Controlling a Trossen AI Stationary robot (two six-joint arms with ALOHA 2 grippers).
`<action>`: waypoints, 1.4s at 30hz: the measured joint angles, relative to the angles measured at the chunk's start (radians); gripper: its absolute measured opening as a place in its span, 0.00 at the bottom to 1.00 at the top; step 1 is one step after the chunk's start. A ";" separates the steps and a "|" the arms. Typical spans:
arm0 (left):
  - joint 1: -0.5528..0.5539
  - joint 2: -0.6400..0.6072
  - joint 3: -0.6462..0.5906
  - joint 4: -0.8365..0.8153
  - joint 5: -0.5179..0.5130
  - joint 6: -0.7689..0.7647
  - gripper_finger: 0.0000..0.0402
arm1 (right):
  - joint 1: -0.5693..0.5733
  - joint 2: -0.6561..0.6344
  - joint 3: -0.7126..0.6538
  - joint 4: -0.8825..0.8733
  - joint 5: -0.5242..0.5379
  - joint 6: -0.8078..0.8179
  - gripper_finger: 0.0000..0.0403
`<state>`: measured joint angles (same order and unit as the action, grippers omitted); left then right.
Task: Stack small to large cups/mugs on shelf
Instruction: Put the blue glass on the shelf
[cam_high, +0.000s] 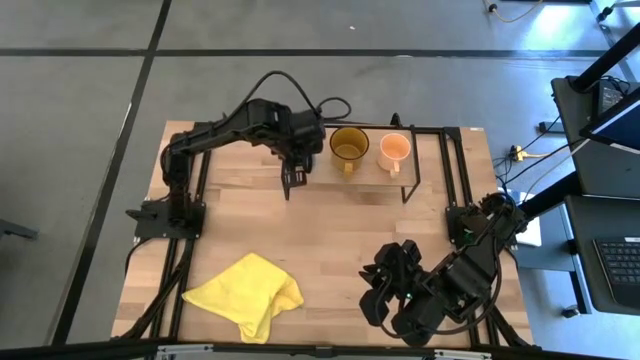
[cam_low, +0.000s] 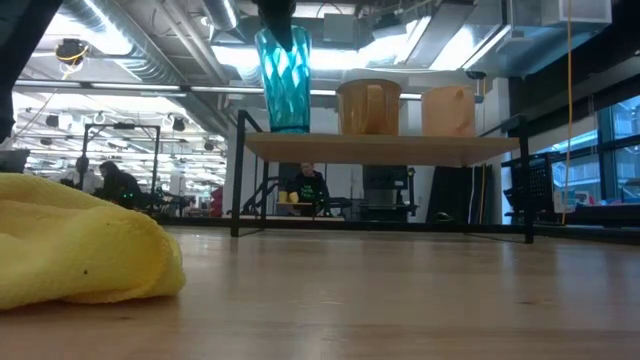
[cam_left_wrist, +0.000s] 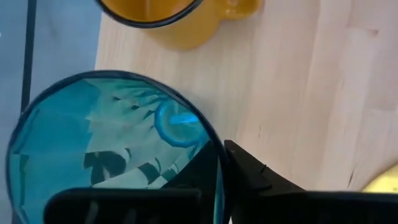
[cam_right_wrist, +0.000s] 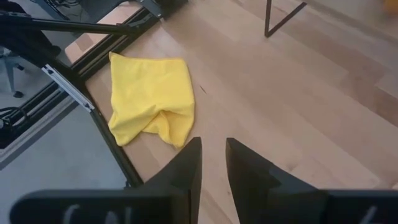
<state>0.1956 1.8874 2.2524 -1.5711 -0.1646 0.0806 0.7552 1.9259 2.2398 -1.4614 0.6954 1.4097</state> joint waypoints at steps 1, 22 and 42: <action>-0.001 0.000 0.000 0.000 0.000 -0.001 0.05 | 0.002 0.000 0.000 -0.001 0.000 0.000 0.19; -0.033 -0.011 0.000 0.000 -0.116 -0.013 0.21 | 0.003 -0.001 0.001 -0.039 0.000 -0.006 0.19; -0.023 -0.011 0.000 0.081 -0.152 0.020 0.20 | 0.003 -0.001 0.001 -0.064 0.001 -0.006 0.19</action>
<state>0.1726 1.8759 2.2524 -1.4905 -0.3168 0.1003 0.7582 1.9251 2.2410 -1.5257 0.6964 1.4033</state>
